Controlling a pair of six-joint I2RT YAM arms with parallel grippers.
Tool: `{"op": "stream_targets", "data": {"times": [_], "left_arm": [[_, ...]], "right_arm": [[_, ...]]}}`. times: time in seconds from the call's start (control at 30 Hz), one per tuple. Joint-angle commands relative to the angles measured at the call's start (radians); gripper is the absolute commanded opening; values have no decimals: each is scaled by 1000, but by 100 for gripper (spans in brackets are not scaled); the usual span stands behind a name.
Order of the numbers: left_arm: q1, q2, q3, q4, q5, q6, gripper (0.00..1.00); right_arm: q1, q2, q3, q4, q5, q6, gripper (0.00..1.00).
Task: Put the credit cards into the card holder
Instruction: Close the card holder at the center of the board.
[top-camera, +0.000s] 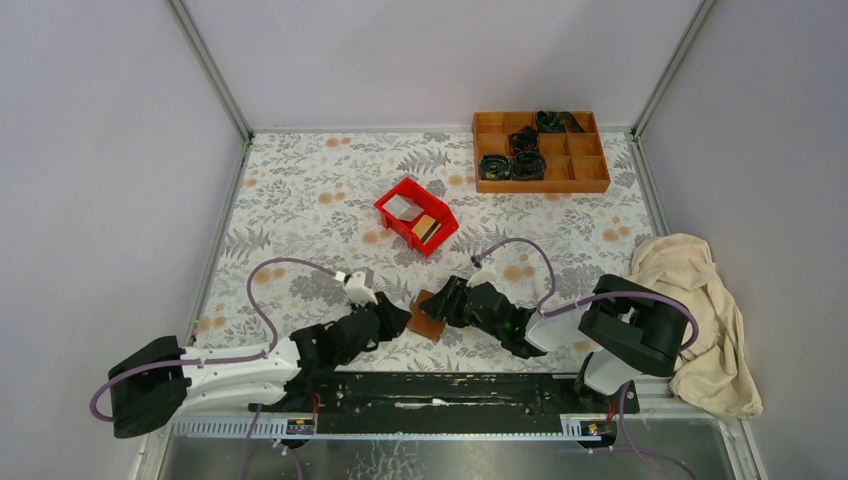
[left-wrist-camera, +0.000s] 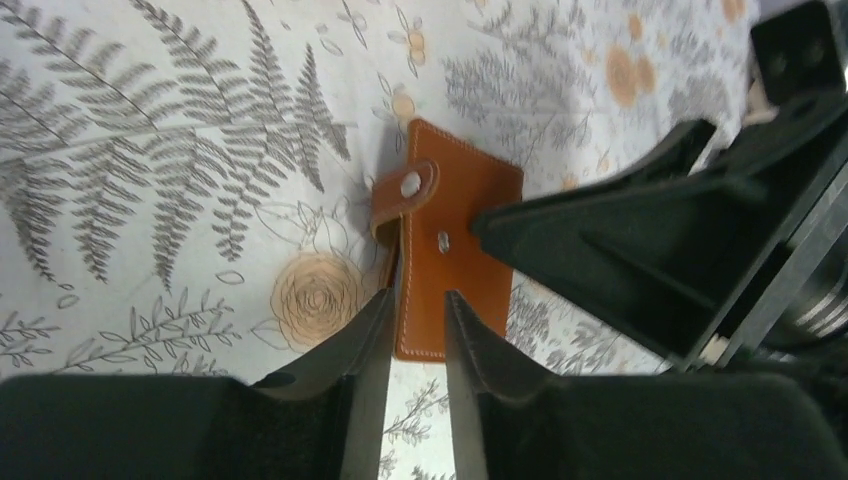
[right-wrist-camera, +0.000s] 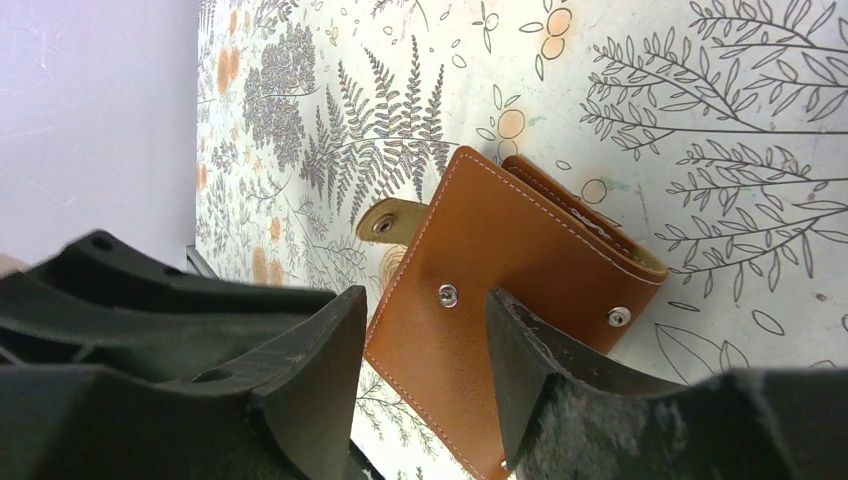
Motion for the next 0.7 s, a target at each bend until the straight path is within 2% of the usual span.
{"op": "stream_targets", "data": {"times": [0.0,0.2,0.4,0.67], "left_arm": [[-108,56,31,-3,-78,-42,27],[-213,198,84,19,-158,-77,21],[-227,303,124,-4,-193,-106,21],[-228,367,129,-55,-259,-168,24]], "right_arm": [[-5,32,19,-51,2,-20,55],[-6,34,23,-60,8,-24,54],[-6,23,12,-63,6,-24,52],[-4,-14,22,-106,-8,-55,51]]}}
